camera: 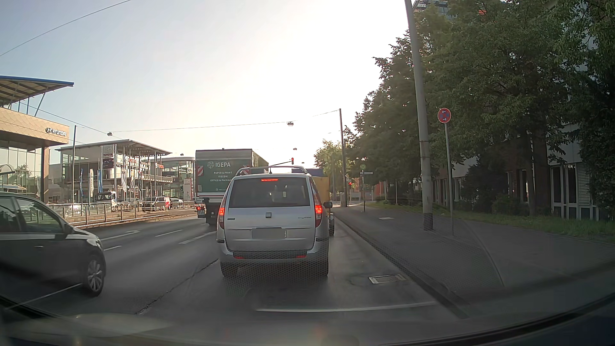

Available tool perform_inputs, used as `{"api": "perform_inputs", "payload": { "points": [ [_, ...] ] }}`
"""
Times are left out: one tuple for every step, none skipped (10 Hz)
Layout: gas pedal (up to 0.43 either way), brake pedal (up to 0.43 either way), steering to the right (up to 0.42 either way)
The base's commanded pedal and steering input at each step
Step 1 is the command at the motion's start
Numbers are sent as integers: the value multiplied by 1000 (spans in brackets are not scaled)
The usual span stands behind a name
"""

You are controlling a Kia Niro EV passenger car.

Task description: Follow the waypoints while adhering to traffic rules and regulations

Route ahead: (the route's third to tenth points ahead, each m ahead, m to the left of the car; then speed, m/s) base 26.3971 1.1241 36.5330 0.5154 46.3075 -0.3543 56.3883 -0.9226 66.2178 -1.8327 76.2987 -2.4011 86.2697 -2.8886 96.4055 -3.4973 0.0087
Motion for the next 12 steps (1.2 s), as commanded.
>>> {"api": "perform_inputs", "payload": {
  "points": [
    [0,0,-1],
    [0,0,-1],
    [0,0,-1],
    [0,0,-1],
    [0,0,-1],
    [0,0,-1],
    [0,0,-1],
    [0,0,-1],
    [0,0,-1],
    [0,0,-1],
    [0,0,-1],
    [0,0,-1]
  ]
}}
